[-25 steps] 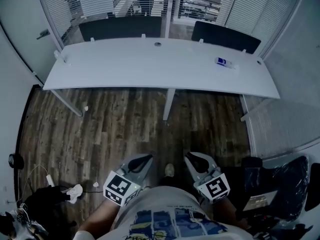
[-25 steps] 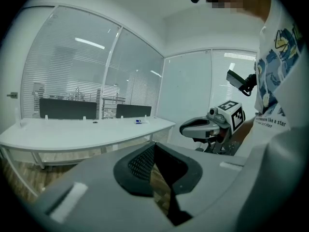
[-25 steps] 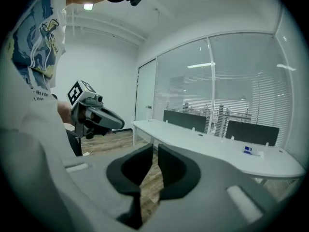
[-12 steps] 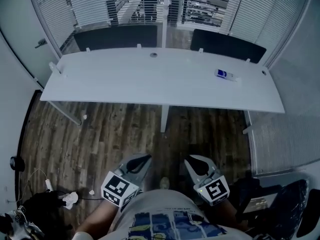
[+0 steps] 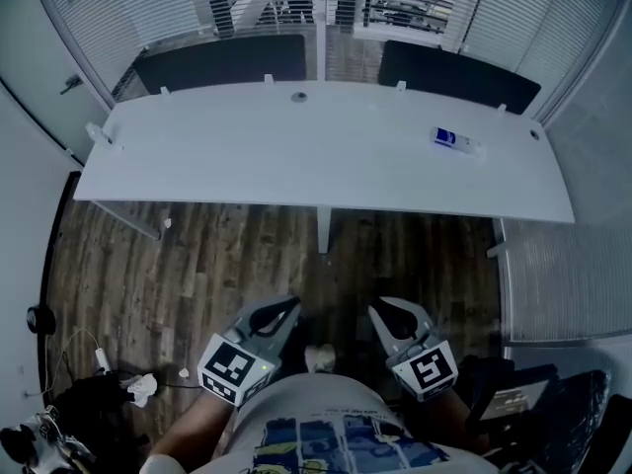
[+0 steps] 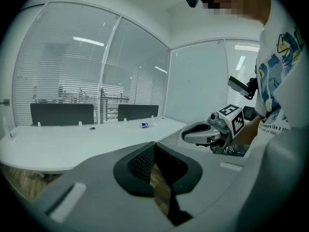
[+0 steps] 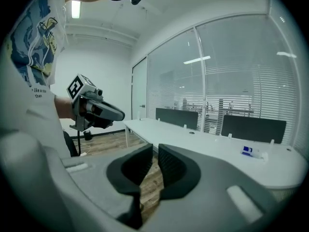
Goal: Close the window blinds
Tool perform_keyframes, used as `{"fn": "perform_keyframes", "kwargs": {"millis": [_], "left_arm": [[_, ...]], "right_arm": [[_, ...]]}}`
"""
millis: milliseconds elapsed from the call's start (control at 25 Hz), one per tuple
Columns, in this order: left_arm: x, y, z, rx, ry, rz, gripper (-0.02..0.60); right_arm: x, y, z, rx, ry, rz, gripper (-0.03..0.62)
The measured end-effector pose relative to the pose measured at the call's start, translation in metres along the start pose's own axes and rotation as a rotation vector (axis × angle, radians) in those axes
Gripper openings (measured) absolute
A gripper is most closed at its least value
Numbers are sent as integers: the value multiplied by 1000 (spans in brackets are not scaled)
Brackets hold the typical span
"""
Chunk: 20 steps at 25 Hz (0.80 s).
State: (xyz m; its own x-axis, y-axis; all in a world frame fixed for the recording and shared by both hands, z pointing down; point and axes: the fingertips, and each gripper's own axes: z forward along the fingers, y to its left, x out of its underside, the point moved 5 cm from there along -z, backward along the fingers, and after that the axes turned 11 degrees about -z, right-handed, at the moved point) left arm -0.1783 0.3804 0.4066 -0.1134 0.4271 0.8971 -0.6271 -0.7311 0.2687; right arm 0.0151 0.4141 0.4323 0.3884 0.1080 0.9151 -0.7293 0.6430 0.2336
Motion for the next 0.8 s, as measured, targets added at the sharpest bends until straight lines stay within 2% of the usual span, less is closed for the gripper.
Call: {"fn": "perform_keyframes", "kwargs": {"millis": [240, 640, 800], "left_arm": [[-16, 35, 34, 24, 0, -6, 5], [-71, 115, 87, 88, -36, 12, 6], [-85, 149, 97, 100, -34, 23, 6]], "right_arm": [[2, -30, 32, 19, 21, 4, 23], [-28, -99, 100, 112, 34, -13, 25], [-37, -110, 134, 119, 42, 24, 35]]}}
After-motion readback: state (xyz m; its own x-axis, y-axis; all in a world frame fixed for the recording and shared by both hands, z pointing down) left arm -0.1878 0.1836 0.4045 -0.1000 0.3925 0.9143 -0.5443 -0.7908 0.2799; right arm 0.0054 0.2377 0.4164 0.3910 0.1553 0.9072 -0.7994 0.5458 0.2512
